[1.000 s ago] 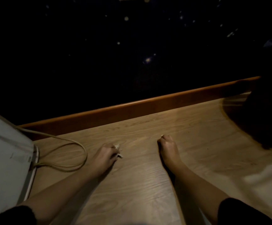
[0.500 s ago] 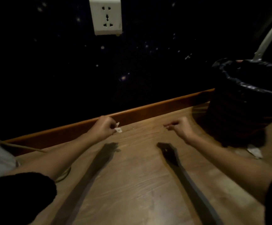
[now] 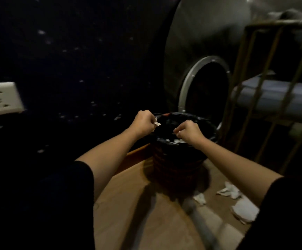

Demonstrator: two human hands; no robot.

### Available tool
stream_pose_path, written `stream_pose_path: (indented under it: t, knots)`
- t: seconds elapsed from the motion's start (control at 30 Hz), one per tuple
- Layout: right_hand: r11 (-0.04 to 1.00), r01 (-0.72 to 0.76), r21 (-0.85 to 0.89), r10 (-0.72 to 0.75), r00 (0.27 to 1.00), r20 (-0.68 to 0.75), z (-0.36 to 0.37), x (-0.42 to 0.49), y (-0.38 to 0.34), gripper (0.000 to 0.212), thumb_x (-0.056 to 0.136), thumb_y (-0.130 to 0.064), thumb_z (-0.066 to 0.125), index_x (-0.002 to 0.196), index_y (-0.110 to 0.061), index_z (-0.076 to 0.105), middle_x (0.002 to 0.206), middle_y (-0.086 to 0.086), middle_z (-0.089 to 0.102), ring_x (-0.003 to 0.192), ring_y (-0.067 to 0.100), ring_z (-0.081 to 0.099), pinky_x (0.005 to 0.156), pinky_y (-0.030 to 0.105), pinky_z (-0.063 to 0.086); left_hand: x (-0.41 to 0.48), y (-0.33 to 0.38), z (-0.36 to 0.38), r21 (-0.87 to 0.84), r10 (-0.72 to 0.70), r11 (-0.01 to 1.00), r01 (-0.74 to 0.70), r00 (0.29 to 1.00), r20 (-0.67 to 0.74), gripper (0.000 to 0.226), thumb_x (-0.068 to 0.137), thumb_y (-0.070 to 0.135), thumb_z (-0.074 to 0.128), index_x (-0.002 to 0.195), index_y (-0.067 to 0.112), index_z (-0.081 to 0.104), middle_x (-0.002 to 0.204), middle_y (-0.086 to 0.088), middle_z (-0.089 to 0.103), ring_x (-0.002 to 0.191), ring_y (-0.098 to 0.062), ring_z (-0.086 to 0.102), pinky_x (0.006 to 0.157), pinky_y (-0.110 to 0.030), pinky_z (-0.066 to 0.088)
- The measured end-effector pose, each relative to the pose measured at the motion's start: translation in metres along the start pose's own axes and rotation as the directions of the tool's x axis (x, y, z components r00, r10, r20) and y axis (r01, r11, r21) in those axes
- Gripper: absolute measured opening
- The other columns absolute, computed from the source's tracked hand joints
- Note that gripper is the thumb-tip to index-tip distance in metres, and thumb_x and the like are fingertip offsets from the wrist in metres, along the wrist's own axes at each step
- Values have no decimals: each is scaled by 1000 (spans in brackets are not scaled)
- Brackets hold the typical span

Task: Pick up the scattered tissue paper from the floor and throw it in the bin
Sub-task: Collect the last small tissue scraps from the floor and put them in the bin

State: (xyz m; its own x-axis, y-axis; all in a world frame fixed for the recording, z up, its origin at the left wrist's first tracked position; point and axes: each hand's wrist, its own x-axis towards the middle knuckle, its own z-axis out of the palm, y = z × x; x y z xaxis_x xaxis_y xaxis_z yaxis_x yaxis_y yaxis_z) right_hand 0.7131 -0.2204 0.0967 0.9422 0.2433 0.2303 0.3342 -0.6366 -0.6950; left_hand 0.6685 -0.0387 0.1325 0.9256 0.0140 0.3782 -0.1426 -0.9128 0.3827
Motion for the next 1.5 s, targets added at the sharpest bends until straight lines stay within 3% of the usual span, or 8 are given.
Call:
stream_pose_path:
  t: [0.3, 0.57, 0.7, 0.87, 0.97, 1.07, 1.2, 1.5]
  knots:
    - [976, -50, 212, 90, 979, -184, -67, -30, 118, 24, 79, 1, 60, 80, -18, 75, 83, 3, 72, 90, 15, 64, 79, 28, 51, 21, 70, 110, 42, 176, 984, -173, 980, -94, 24, 80, 4, 56, 97, 9, 71, 105, -12, 72, 102, -29, 64, 89, -38, 52]
    - [871, -473, 132, 486, 870, -88, -21, -129, 292, 23, 78, 0, 59, 80, -22, 67, 91, 3, 64, 95, 25, 63, 76, 33, 49, -38, 150, 229, -60, 684, 729, -682, 730, 19, 19, 76, -1, 57, 91, 7, 65, 102, -14, 61, 96, -28, 53, 74, -31, 46]
    - [844, -494, -211, 483, 869, -105, 3, -166, 340, 45, 84, -24, 58, 128, -18, 51, 143, 14, 38, 130, 33, 37, 108, 39, 36, -42, 155, 327, -195, 546, 838, -510, 773, 323, 30, 77, 11, 62, 108, 9, 61, 112, -11, 56, 107, -27, 49, 84, -29, 39]
    - [824, -427, -371, 456, 890, -10, 15, -145, 365, 62, 91, -31, 52, 146, -21, 25, 158, 17, 9, 142, 37, 18, 114, 41, 20, -29, 157, 404, -245, 331, 940, -237, 806, 491, 60, 85, 17, 58, 140, 12, 34, 148, -18, 31, 132, -39, 34, 109, -41, 30]
    - [823, -390, -413, 430, 903, 5, 29, -147, 379, 52, 93, -22, 48, 142, -16, 32, 154, 21, 19, 138, 37, 24, 112, 41, 25, -14, 149, 434, -132, 298, 952, -277, 734, 610, 65, 91, 21, 51, 146, 33, 17, 158, -12, 7, 143, -36, 11, 116, -49, 19]
    - [852, -334, -403, 307, 943, -132, 51, -165, 385, 31, 83, -7, 52, 113, -10, 58, 120, 16, 55, 110, 32, 52, 90, 33, 41, -7, 148, 449, -117, 300, 946, -301, 684, 665, 45, 89, 12, 54, 128, 35, 48, 144, -8, 39, 128, -29, 40, 106, -43, 39]
    - [908, -250, -337, 190, 961, -203, 54, -182, 380, 11, 77, -2, 56, 81, -8, 64, 89, 11, 63, 86, 26, 58, 76, 31, 45, -23, 146, 444, -145, 288, 957, -250, 784, 550, 14, 85, 8, 57, 86, 19, 65, 96, -6, 65, 86, -18, 60, 78, -33, 51]
    - [713, -683, -158, 496, 651, -575, -62, -175, 394, 34, 87, -7, 48, 114, -20, 63, 128, 9, 52, 117, 30, 43, 93, 42, 41, -74, 188, 414, -461, 323, 883, -91, 830, 455, 7, 79, 1, 63, 77, 0, 70, 77, -10, 71, 67, -16, 65, 63, -34, 57]
